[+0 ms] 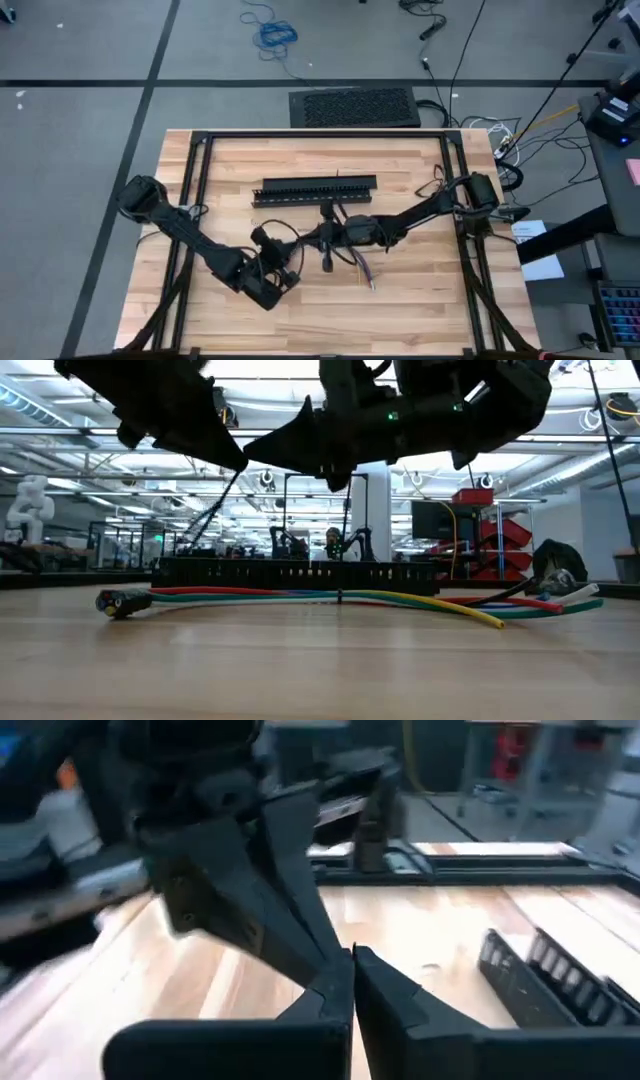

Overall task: Ziptie cables
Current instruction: Wrap the cables together using a zip tie

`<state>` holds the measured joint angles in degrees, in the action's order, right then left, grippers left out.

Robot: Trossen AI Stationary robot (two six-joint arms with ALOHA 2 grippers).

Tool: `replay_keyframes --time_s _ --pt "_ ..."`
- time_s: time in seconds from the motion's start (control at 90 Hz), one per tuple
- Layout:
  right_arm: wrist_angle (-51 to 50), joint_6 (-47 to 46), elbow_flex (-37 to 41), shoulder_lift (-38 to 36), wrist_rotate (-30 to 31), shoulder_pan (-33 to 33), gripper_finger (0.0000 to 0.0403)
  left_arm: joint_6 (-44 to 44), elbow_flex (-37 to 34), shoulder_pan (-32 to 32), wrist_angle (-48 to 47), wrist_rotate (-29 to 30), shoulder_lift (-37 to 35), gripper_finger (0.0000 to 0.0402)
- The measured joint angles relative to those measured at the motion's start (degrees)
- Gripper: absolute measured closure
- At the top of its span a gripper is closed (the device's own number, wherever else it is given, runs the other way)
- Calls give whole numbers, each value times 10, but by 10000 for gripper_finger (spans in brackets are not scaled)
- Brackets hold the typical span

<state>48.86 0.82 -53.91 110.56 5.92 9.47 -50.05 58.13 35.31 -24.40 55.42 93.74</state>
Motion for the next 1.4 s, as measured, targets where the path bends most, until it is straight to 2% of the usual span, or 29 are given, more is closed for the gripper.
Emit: replay_keyframes --time_s 0.156,0.333,0.489,0.6,0.778,0.911,1.144,1.4 --pt "-61 70 -1 -16 -69 0 403 42 45 26 -38 -58 -24 376" --pt "-166 155 0 -56 -180 0 403 44 62 55 -88 -79 -71 341" --pt "-243 275 0 -89 -320 4 403 48 53 60 -83 -76 -81 323" --pt "-267 354 0 -123 -398 12 403 98 32 38 -17 -120 -63 320" --pt "-322 461 0 -155 -403 23 403 270 -8 -12 203 -257 -29 319" --pt "-332 499 0 -158 -403 24 403 367 -13 -50 324 -372 -11 319" --pt "-330 551 0 -161 -401 26 403 384 -13 -111 356 -512 14 319" --pt "-325 561 0 -161 -400 26 403 370 -14 -145 400 -604 38 319"
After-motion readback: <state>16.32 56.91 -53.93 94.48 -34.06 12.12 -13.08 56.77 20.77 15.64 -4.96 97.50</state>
